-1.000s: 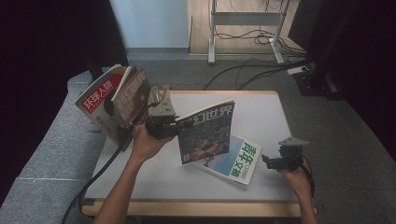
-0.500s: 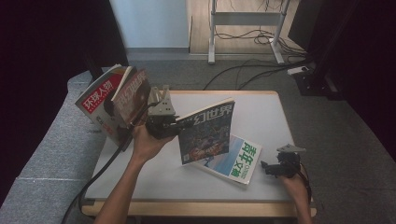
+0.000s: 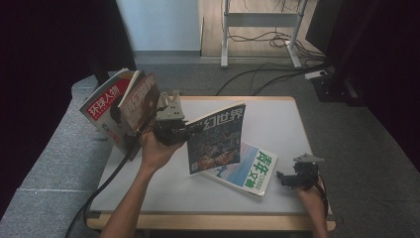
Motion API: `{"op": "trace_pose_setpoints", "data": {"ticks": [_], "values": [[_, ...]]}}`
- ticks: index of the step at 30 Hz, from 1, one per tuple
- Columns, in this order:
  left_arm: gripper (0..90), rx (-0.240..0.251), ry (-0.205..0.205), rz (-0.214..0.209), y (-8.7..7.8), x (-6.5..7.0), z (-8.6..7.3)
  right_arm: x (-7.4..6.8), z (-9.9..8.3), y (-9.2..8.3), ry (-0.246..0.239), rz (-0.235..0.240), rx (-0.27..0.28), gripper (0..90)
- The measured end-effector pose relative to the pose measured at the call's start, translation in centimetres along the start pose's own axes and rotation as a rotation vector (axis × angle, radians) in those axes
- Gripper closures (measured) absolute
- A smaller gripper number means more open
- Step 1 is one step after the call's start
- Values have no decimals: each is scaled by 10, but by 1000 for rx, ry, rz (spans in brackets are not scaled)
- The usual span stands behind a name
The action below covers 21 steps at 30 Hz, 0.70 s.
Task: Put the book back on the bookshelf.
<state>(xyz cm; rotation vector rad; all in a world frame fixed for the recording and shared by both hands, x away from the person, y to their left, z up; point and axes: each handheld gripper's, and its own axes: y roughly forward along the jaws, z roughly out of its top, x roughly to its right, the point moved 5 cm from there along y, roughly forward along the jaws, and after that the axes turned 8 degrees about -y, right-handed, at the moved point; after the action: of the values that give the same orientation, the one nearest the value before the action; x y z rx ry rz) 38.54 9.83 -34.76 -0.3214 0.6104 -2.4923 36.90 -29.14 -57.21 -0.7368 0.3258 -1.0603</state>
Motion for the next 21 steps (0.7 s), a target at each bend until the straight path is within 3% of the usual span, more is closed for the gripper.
{"op": "trace_pose_setpoints", "data": {"ticks": [12, 21], "values": [[827, 9, -31, 57, -19, -7, -3, 0, 0, 0, 0, 0, 0, 1], [827, 20, -53, 117, -45, -17, -11, 0, 0, 0, 0, 0, 0, 1]]}}
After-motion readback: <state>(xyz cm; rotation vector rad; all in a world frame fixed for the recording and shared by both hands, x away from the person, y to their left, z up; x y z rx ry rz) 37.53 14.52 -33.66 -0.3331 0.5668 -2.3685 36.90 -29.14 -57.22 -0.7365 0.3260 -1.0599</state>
